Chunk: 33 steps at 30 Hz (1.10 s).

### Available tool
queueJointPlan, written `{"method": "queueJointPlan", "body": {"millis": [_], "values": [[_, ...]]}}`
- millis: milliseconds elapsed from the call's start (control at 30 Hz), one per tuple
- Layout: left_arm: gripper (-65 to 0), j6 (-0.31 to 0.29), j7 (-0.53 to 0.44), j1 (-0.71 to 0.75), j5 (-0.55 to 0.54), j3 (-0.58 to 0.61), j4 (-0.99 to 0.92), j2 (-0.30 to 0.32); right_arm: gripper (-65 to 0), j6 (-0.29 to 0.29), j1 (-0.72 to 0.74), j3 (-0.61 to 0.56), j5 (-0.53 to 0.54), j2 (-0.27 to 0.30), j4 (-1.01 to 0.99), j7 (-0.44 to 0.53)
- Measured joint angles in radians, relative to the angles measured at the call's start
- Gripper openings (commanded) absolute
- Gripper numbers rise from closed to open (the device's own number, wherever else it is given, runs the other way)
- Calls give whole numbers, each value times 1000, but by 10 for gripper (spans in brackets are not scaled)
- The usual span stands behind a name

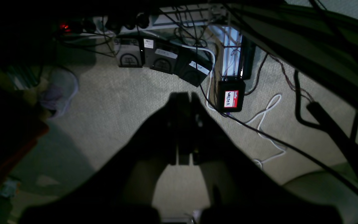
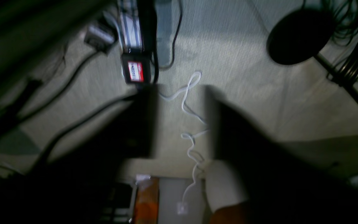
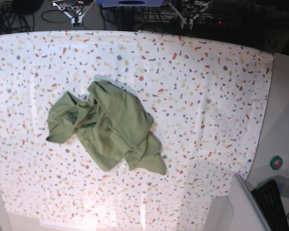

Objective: Layout the t-shirt on the table in an organized manner, then fold the t-shirt properly

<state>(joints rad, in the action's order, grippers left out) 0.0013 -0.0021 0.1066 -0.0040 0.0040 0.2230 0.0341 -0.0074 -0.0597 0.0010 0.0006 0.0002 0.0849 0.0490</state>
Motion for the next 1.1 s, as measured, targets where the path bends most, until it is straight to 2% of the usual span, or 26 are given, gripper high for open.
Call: {"method": "queueJointPlan", "body": {"millis": [33, 67, 100, 133, 167, 200, 233, 267, 433, 500, 600, 633, 667, 700, 767, 833, 900, 933, 1100], "values": [[-647, 0, -2, -4, 0, -3, 2, 2, -167, 0, -2, 0, -2, 0, 0, -2], [-645, 2, -3, -6, 0, -3, 5, 3, -141, 0, -5, 0, -2, 0, 2, 3], [-645, 2, -6, -7, 0, -3, 4, 3, -164, 0, -9, -1, -2, 0, 6, 9], [-645, 5, -6, -9, -1, -3, 4, 3, -213, 0, -14, -1, -2, 0, 16, 11], [-645, 6, -5, -9, 0, 1, 4, 3, -303, 0, -22, -1, -2, 0, 35, 11], [-645, 6, -5, -8, 0, 4, 4, 3, -408, 0, -29, -1, -2, 0, 51, 10], [-645, 6, -5, -6, 0, 4, 4, 2, -549, 0, -37, -1, -1, 0, 63, 13], [-645, -2, -4, -6, 0, 4, 4, 1, -650, 0, -42, -1, -3, 2, 76, 4], [-634, 2, -2, -8, 0, -3, 4, 2, -650, 0, -47, 0, -2, 2, 79, 4], [-545, 2, -1, -8, -1, -3, 4, 2, -650, 0, -47, 0, -2, 2, 79, 4], [-306, 2, -2, -5, 0, 6, 2, 2, -650, 0, -50, -1, -2, 2, 79, 3], [-260, 2, -2, -3, 0, 6, 5, 2, -650, 0, -52, -1, -2, 2, 78, 4], [-253, 2, -3, 0, 3, 6, 5, 2, -650, 0, -52, -1, -2, 2, 78, 3], [-263, 2, -2, 2, 4, 6, 5, 2, -650, 0, -52, -1, -2, 2, 78, 4], [-323, 2, -5, 8, 2, 6, 5, 2, -650, 0, -52, -1, -2, 2, 77, 3], [-439, 2, -5, 13, 0, 6, 5, 2, -650, 0, -52, -1, -2, 2, 77, 3], [-615, 2, -4, 14, 0, 6, 5, 2, -650, 0, -52, -1, -2, 2, 77, 3], [-650, 2, -5, 13, -3, 6, 4, 2, -650, 0, -52, -1, -2, 2, 77, 3], [-650, 2, -4, 13, 3, 6, 2, 2, -650, 0, -52, -1, -2, 3, 77, 3]]}}
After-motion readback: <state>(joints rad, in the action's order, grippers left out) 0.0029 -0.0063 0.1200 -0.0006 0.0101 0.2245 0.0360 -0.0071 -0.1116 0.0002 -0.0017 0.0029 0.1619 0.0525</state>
